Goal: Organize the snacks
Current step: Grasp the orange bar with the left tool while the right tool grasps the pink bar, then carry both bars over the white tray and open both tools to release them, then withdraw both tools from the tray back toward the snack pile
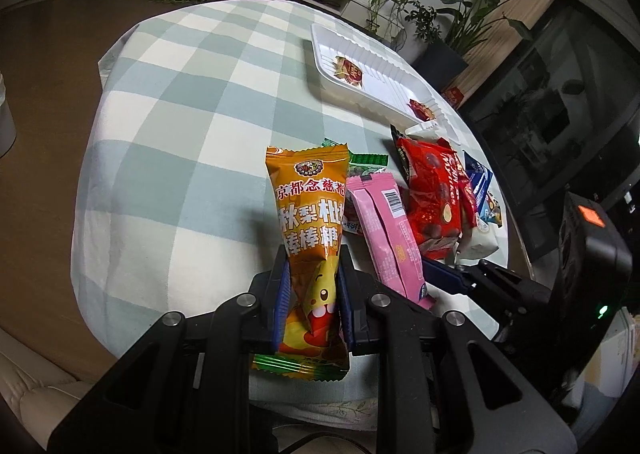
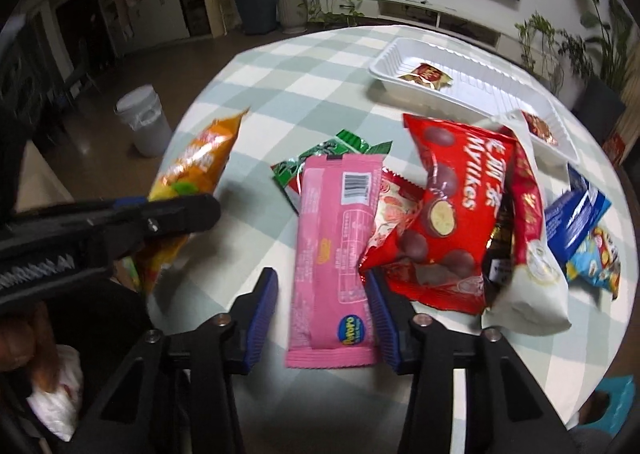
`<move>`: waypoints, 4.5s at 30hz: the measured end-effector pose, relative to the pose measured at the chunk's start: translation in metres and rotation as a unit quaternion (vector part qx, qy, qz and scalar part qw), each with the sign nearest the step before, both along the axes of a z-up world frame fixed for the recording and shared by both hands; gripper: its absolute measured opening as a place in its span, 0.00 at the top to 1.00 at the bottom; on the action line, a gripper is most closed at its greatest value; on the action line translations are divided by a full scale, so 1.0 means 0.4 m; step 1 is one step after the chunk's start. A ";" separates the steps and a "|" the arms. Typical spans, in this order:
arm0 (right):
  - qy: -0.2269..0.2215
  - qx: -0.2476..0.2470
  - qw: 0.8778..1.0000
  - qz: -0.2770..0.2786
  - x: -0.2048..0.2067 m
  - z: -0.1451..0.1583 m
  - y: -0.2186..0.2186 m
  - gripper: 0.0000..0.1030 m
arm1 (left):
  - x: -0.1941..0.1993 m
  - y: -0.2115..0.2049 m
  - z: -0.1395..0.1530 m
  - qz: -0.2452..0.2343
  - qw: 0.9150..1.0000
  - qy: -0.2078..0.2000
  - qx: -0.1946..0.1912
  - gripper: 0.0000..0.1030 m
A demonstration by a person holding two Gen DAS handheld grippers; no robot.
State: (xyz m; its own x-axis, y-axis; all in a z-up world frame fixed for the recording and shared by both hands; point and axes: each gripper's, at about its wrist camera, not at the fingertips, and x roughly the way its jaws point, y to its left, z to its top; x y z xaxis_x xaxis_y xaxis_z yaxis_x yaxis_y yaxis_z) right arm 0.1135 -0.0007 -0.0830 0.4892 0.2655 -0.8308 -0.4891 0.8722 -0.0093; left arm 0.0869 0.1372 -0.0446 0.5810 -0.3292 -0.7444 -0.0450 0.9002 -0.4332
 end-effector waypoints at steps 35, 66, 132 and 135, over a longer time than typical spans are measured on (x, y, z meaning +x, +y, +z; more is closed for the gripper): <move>0.026 0.235 0.964 -0.123 -0.030 0.136 -0.397 0.73 | 0.030 -0.025 0.085 -0.030 0.999 -0.035 0.014 0.81; -0.009 0.129 0.986 -0.105 0.654 0.265 -0.440 0.73 | 0.860 -0.271 0.139 -0.139 0.980 0.005 0.146 0.81; -0.111 0.218 0.956 -0.164 0.148 0.292 -0.532 0.08 | 0.256 -0.197 0.109 -0.066 0.995 -0.042 0.070 0.01; -0.074 0.241 0.952 -0.173 0.077 0.235 -0.535 0.08 | 0.206 -0.224 0.037 -0.061 0.997 -0.011 0.043 0.01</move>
